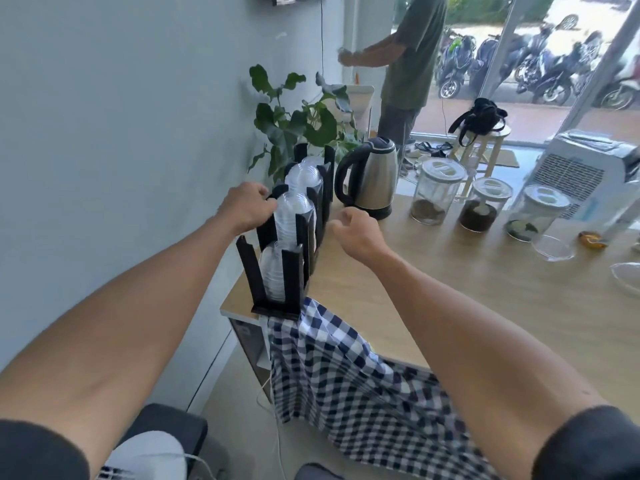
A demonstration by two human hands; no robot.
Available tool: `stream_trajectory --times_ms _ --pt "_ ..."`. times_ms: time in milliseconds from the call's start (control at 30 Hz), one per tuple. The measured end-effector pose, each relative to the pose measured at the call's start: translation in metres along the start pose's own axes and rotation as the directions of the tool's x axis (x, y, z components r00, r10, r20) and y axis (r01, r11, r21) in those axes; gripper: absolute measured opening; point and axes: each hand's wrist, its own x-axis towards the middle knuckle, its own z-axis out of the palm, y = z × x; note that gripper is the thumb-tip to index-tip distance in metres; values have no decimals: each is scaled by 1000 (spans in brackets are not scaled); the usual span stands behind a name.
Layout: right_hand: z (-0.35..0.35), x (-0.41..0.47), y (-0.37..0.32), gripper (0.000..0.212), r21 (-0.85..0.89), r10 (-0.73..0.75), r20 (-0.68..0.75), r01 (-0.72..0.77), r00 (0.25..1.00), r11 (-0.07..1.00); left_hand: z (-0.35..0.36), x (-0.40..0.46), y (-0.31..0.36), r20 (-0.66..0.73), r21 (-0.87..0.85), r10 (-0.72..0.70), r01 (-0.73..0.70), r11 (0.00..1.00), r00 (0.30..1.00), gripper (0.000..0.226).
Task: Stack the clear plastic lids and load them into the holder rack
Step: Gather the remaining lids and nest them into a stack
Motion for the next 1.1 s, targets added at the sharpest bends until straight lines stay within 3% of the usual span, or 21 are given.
stream_trajectory --times_ms 167,333,733,1100 --pt "-48 -17 44 68 -358 -66 15 67 998 931 56 -30 61 70 269 193 -205 941 979 69" --pt "-114 -47 111 64 -503 -9 7 12 1000 864 134 -63 125 178 343 292 -338 876 940 76" --pt "-288 -137 283 64 -545 255 -152 -297 955 784 313 -152 289 375 275 391 -504 819 841 77" --pt "-370 -174 372 66 -496 374 -213 -430 902 755 399 -189 378 468 254 442 -596 762 765 76"
